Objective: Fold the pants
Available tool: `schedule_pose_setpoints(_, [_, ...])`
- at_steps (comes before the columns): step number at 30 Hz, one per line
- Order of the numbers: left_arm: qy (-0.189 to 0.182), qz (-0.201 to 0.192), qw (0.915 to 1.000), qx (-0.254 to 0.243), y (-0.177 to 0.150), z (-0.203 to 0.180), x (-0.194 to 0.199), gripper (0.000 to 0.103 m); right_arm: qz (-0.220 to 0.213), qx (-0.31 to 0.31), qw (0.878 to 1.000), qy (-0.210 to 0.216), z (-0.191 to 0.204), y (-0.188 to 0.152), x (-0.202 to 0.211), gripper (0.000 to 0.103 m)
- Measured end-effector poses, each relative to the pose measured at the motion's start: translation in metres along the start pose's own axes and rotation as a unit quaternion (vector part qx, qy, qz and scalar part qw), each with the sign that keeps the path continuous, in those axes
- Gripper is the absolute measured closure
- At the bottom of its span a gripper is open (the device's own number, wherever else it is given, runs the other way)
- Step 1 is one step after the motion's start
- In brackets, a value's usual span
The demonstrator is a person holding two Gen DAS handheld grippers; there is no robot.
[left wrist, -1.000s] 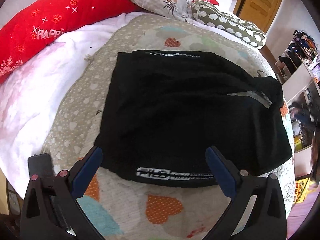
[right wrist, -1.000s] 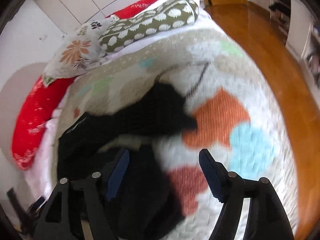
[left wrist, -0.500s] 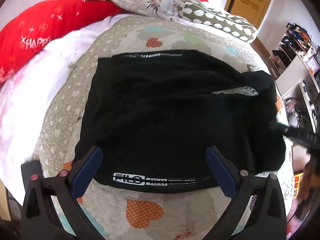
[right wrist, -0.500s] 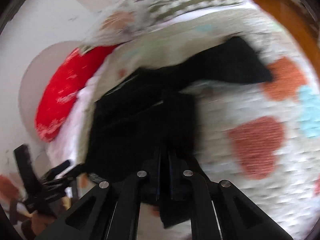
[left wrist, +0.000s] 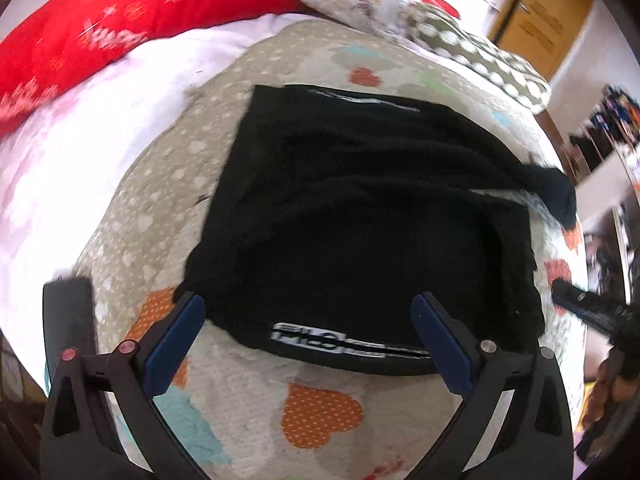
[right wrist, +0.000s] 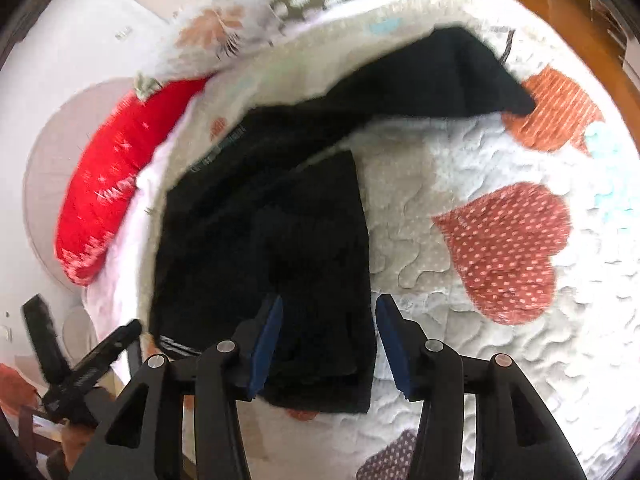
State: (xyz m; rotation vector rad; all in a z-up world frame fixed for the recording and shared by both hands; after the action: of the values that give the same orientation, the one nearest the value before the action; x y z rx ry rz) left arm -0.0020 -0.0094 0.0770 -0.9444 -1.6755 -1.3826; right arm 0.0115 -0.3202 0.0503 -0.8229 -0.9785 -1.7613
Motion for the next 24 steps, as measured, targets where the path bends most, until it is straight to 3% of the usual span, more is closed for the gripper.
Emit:
schedule_pose_setpoints(4, [0.003,0.01,0.9996,0.024,-0.006,0.015,0.0,0.0,0.017,0.032,0.999,-0.013,0.008,-0.002,-0.028,0.056])
schedule_pose_setpoints(6, [0.013,0.014,0.9996,0.021,-0.009,0.018,-0.001,0.0,0.023,0.026,0.999,-0.01,0.005,-0.003,-0.032,0.084])
schedule_pose_setpoints(7, [0.018,0.015,0.9995,0.02,-0.009,0.02,-0.001,0.0,0.02,0.014,1.0,0.002,0.004,-0.001,-0.026,0.087])
schedule_pose_setpoints(11, [0.019,0.009,0.999,0.04,-0.006,0.031,0.002,0.0,-0.052,-0.018,0.998,0.0,-0.015,0.002,0.041,0.088])
schedule_pose_setpoints(13, [0.016,0.007,0.9987,0.048,-0.005,0.034,0.002,0.0,-0.093,-0.04,0.994,-0.03,-0.04,0.003,0.077,0.088])
schedule_pose_setpoints(15, [0.013,0.006,0.9983,0.057,-0.004,0.037,-0.002,0.0,-0.103,-0.054,0.991,-0.063,-0.068,0.005,0.089,0.088])
schedule_pose_setpoints(17, [0.01,0.01,0.9975,0.069,-0.005,0.04,-0.009,0.0,-0.11,-0.071,0.986,-0.099,-0.102,0.011,0.085,0.085])
schedule_pose_setpoints(19, [0.006,0.019,0.9958,0.089,-0.008,0.044,-0.02,0.0,-0.082,-0.083,0.983,-0.14,-0.128,0.013,0.072,0.077])
schedule_pose_setpoints(21, [0.002,0.035,0.9928,0.115,-0.014,0.047,-0.029,0.0,-0.059,-0.115,0.983,-0.127,-0.139,0.005,0.07,0.076])
schedule_pose_setpoints(23, [-0.008,0.043,0.9896,0.137,-0.02,0.049,-0.034,0.0,-0.095,-0.138,0.98,-0.103,-0.136,-0.013,0.086,0.062])
schedule_pose_setpoints(24, [-0.011,0.046,0.9886,0.143,-0.023,0.049,-0.036,0.0,-0.104,-0.145,0.979,-0.096,-0.136,-0.02,0.091,0.042])
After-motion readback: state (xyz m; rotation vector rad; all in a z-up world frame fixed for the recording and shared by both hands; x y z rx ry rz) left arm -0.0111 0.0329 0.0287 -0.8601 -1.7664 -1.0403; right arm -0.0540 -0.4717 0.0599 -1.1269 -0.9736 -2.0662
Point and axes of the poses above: each gripper's, at about its wrist camera, not at the fingertips, and x roughly against the way its jaws point, z to its left, y to its top, the point moved 1 cm from there along -x, roughly the way its jaws point
